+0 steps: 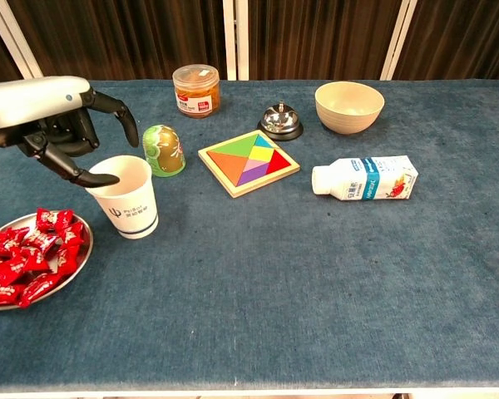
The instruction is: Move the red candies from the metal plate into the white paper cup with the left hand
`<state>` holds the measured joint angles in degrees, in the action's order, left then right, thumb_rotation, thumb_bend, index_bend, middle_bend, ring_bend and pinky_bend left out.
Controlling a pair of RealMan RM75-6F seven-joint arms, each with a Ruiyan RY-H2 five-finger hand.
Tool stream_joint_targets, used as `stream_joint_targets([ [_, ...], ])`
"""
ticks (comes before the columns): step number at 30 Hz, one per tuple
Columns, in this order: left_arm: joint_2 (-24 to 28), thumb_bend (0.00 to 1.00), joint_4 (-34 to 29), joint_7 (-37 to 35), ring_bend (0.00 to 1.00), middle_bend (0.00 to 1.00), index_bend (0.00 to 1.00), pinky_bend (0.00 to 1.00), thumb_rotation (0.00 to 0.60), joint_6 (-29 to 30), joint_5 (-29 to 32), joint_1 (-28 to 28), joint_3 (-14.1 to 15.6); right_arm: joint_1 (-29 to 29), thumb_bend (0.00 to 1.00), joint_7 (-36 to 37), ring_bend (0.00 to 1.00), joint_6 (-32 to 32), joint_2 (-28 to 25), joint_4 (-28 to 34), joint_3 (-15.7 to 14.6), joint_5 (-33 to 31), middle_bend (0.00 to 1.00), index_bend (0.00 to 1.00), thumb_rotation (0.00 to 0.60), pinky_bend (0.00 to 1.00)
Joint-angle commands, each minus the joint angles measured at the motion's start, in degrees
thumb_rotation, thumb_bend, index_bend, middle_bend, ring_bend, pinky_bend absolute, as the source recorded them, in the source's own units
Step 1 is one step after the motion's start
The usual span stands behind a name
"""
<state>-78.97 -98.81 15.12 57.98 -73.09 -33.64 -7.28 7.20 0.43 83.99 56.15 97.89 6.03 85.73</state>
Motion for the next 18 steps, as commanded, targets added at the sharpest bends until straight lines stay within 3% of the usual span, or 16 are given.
stream_joint_targets([
  [1,1.87,0.14,-1.74,-1.27,0.97,0.94,0.33,0.95,0.566,4.59,-2.16,2.34,0.41,0.07,0.24,-0.24,0.0,0.89,-0.62,0.76,0.57,0.36,0.02,0.0,0.6,0.05],
  [5,5.27,0.14,-3.74,-3.66,0.96,0.94,0.33,0.95,0.574,9.82,-5.02,5.87,1.84,0.24,0.24,-0.65,0.0,1.35,-1.45,1.74,1.11,0.47,0.02,0.0,0.6,0.05],
  [11,8.61,0.16,-3.88,-5.47,0.96,0.94,0.33,0.95,0.582,15.16,-8.77,11.28,6.26,0.64,0.24,-0.77,0.0,1.1,-1.9,2.43,1.29,0.71,0.02,0.0,0.6,0.05],
  [18,7.07,0.17,-2.04,-4.24,0.96,0.94,0.36,0.95,0.584,12.3,-11.41,12.98,11.46,1.02,0.24,-0.77,0.0,0.48,-1.54,2.22,1.09,0.9,0.02,0.0,0.6,0.05],
])
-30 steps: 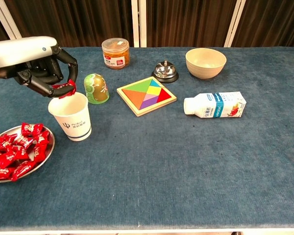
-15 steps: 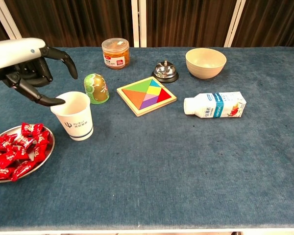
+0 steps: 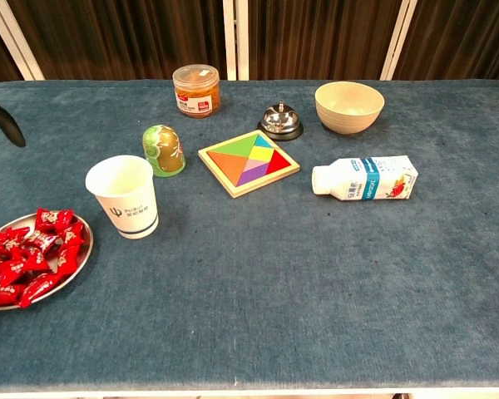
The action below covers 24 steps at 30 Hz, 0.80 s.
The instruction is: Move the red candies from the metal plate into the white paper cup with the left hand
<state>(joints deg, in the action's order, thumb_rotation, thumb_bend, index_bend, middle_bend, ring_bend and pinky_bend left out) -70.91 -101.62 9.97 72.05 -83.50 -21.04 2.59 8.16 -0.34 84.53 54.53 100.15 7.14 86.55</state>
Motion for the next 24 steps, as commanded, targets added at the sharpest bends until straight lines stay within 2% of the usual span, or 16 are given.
stream_joint_targets([
  [1,-1.8,0.17,1.01,1.43,0.96,0.94,0.36,0.95,0.582,-2.86,-1.1,0.3,2.22,0.09,0.24,-0.01,0.0,-0.09,0.15,-0.05,-0.08,0.14,0.02,0.0,0.6,0.05],
  [4,-3.7,0.17,1.79,2.2,0.96,0.94,0.36,0.95,0.582,-5.41,-0.9,-0.13,3.03,0.14,0.24,-0.12,0.0,-0.24,0.18,0.0,-0.22,0.21,0.02,0.0,0.6,0.05],
  [11,-6.68,0.17,3.7,5.52,0.96,0.94,0.37,0.95,0.583,-7.84,-0.23,-0.9,2.72,-0.03,0.24,-0.51,0.0,-0.13,0.03,0.41,-0.44,0.19,0.02,0.0,0.6,0.05],
  [24,-7.31,0.18,4.98,13.25,0.96,0.94,0.41,0.95,0.582,-7.2,4.03,0.47,2.13,-0.19,0.24,-0.25,0.0,-0.26,0.26,0.04,-0.67,-0.17,0.02,0.0,0.6,0.05],
])
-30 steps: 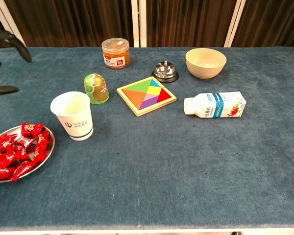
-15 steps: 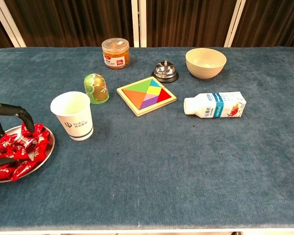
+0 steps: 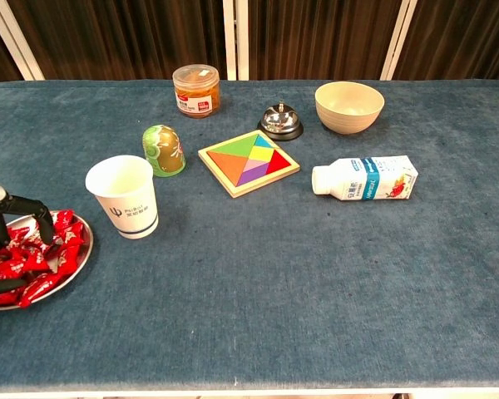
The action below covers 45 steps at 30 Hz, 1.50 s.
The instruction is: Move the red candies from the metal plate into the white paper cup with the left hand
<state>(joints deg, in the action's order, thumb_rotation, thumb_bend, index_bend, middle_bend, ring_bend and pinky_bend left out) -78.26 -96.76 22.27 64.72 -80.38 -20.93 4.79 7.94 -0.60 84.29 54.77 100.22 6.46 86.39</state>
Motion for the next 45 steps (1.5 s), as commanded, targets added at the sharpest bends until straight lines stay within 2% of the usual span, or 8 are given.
stream_joint_targets([
  [1,0.16,0.18,0.04,1.22,0.96,0.94,0.41,0.95,0.582,0.0,1.24,0.41,-0.04,0.05,0.24,0.01,0.0,-0.05,0.05,-0.06,0.03,-0.04,0.02,0.0,0.6,0.05],
  [19,0.29,0.2,0.11,4.82,0.96,0.94,0.44,0.95,0.583,-0.28,4.59,0.91,-0.7,0.24,0.24,0.72,0.0,-0.38,0.29,-0.74,0.06,-0.38,0.02,0.0,0.6,0.05],
  [34,-1.23,0.29,1.87,5.24,0.96,0.94,0.54,0.95,0.6,-2.61,5.86,-0.31,-1.15,0.0,0.24,1.32,0.0,-0.13,0.3,-1.09,-0.06,-0.43,0.02,0.0,0.6,0.05],
  [38,-1.14,0.34,1.79,4.7,0.96,0.94,0.58,0.95,0.6,-2.51,5.48,-0.37,-1.15,0.03,0.24,1.45,0.0,-0.26,0.44,-1.25,-0.1,-0.48,0.02,0.0,0.6,0.05],
  [45,0.32,0.38,-0.57,2.48,0.96,0.94,0.59,0.95,0.6,-1.55,3.45,-0.52,-1.41,-0.1,0.24,1.6,0.0,0.16,0.31,-1.16,0.0,-0.37,0.02,0.0,0.6,0.05],
])
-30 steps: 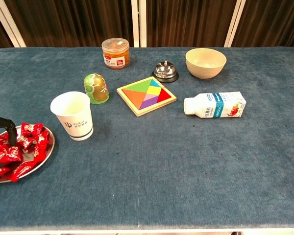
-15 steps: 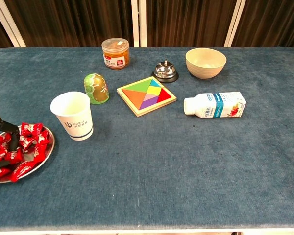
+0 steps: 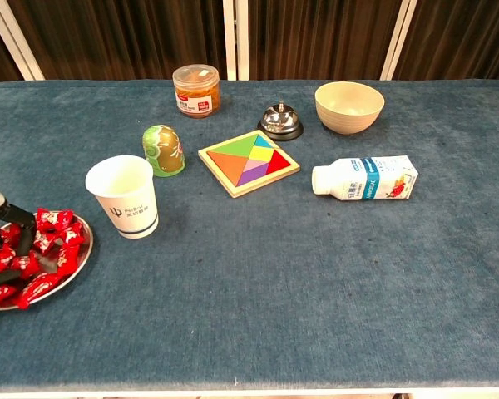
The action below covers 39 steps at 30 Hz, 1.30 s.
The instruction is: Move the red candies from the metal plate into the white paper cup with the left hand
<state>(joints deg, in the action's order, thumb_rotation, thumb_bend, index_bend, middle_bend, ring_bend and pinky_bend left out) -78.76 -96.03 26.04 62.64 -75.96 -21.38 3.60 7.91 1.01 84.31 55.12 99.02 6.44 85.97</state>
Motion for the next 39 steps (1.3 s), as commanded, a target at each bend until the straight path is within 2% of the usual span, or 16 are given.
stream_joint_targets([
  [1,1.26,0.38,-2.0,-2.04,0.96,0.94,0.59,0.95,0.6,0.9,-1.59,-0.1,-0.39,-0.1,0.24,-0.01,0.0,0.21,-0.09,0.08,0.02,0.08,0.03,0.0,0.6,0.05],
  [6,4.17,0.37,-6.1,-4.94,0.96,0.94,0.59,0.95,0.6,3.56,-5.37,-0.77,-2.25,-0.44,0.24,0.15,0.0,0.76,-0.23,0.2,-0.02,0.21,0.03,0.0,0.6,0.05],
  [10,5.04,0.37,-8.35,-5.83,0.96,0.94,0.59,0.95,0.6,4.69,-6.79,-2.26,-5.03,-0.72,0.24,0.42,0.0,1.17,-0.17,0.12,-0.12,0.37,0.03,0.0,0.6,0.05],
  [14,4.69,0.37,-9.53,-5.49,0.96,0.94,0.59,0.95,0.6,5.1,-6.31,-4.21,-8.49,-0.97,0.24,0.75,0.0,1.41,-0.16,-0.11,-0.23,0.41,0.03,0.0,0.6,0.05],
  [20,3.28,0.37,-9.28,-5.42,0.96,0.94,0.59,0.95,0.6,0.88,-2.55,-8.34,-11.84,-1.37,0.24,1.41,0.0,1.73,-0.13,-0.68,-0.3,0.21,0.03,0.0,0.6,0.05],
  [29,0.92,0.34,-6.72,-1.85,0.96,0.94,0.59,0.95,0.6,-2.77,3.59,-11.08,-11.73,-1.72,0.24,1.97,0.0,1.8,-0.08,-1.25,-0.29,-0.22,0.03,0.0,0.6,0.05],
  [31,0.99,0.3,-7.02,-1.37,0.96,0.94,0.59,0.95,0.6,-3.2,4.77,-11.19,-11.35,-1.69,0.24,1.86,0.0,1.76,-0.07,-1.19,-0.28,-0.19,0.03,0.0,0.6,0.05],
  [35,0.74,0.15,-6.91,-1.55,0.96,0.94,0.5,0.95,0.6,-2.83,5.94,-11.08,-10.92,-1.51,0.24,1.58,0.0,1.41,0.02,-0.97,-0.3,-0.11,0.03,0.0,0.6,0.05],
  [39,1.11,0.09,-7.45,-3.44,0.96,0.94,0.43,0.95,0.6,-1.49,4.39,-10.34,-10.11,-1.43,0.24,1.17,0.0,1.41,-0.07,-0.58,-0.19,-0.07,0.03,0.0,0.6,0.05],
])
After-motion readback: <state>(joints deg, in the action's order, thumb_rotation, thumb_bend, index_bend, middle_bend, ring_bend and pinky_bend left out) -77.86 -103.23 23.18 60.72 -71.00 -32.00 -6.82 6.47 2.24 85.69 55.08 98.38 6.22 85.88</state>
